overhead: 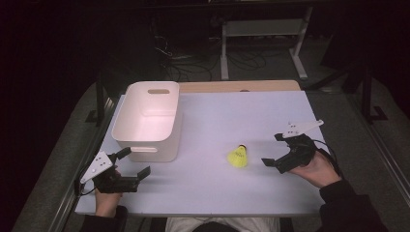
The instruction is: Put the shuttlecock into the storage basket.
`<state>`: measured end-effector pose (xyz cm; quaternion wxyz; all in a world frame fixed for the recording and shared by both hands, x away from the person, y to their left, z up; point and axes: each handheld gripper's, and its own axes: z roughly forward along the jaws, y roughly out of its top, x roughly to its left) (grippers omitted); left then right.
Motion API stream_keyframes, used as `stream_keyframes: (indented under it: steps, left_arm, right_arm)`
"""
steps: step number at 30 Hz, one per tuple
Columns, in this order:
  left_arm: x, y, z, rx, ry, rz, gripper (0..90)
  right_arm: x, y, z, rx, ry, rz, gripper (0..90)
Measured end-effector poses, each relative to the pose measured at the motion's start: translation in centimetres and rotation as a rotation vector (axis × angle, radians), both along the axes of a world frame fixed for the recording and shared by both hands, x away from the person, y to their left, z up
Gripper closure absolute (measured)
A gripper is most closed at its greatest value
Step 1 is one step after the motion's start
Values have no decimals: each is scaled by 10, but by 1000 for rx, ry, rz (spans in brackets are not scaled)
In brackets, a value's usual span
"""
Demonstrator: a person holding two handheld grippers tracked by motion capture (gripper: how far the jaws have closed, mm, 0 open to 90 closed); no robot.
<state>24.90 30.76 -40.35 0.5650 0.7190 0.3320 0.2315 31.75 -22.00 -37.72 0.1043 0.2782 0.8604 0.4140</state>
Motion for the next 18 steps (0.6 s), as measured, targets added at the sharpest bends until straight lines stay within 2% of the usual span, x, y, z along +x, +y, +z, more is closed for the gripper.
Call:
stream_keyframes:
  steps: [18]
  left_arm:
    - [0, 0, 0, -2, 0, -3, 0]
  right_arm:
    - [12, 14, -4, -26, 27, 49, 0]
